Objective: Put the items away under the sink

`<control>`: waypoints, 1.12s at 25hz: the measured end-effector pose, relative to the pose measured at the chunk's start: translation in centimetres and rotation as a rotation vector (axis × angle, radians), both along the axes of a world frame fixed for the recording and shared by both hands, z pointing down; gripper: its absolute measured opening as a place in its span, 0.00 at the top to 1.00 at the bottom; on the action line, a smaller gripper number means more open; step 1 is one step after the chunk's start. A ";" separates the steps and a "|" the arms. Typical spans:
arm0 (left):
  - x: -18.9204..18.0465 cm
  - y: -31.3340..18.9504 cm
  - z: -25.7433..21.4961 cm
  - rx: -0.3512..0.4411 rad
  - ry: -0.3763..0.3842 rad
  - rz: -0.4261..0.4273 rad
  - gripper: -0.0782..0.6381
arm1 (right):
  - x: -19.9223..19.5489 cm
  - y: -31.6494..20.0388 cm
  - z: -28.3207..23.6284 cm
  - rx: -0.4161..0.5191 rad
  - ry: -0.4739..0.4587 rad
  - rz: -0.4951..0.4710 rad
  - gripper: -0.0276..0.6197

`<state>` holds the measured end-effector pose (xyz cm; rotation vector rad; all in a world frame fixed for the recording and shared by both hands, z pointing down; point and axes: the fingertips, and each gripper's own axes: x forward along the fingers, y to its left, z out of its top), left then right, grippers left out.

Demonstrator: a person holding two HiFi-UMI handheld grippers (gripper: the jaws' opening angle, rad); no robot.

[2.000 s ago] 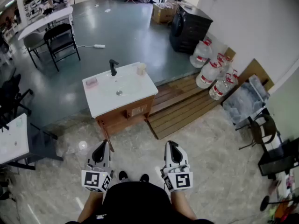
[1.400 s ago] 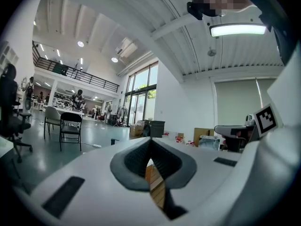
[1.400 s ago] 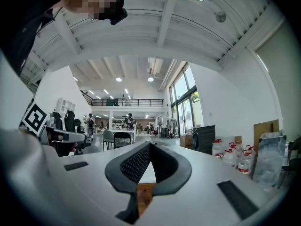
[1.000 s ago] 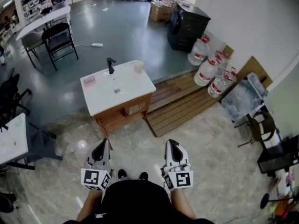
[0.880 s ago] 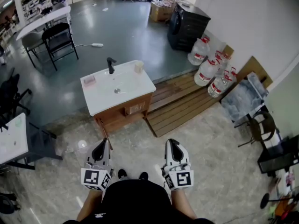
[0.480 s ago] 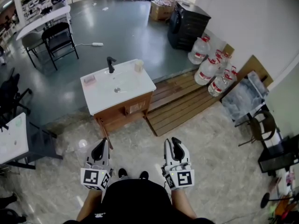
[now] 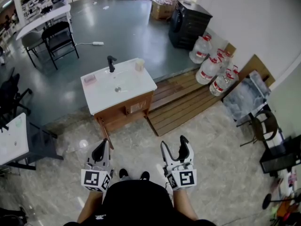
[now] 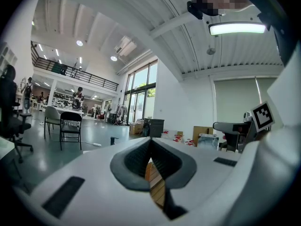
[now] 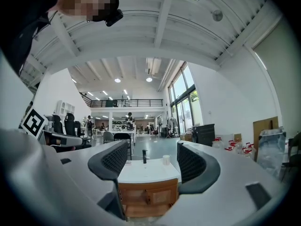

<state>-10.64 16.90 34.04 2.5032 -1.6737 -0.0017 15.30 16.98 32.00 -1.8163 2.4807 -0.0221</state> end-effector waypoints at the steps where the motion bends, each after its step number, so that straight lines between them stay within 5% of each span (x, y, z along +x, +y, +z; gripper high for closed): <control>1: 0.0 0.0 0.1 0.000 -0.001 0.002 0.88 | 0.0 0.0 0.0 -0.002 -0.005 -0.001 0.45; 9: -0.3 0.2 0.2 0.002 -0.002 0.007 0.88 | -0.3 0.3 -0.2 0.014 -0.040 -0.015 0.26; 28: -3.7 -1.1 0.0 0.004 0.007 0.061 0.88 | -3.1 0.9 -0.9 0.021 -0.021 0.054 0.24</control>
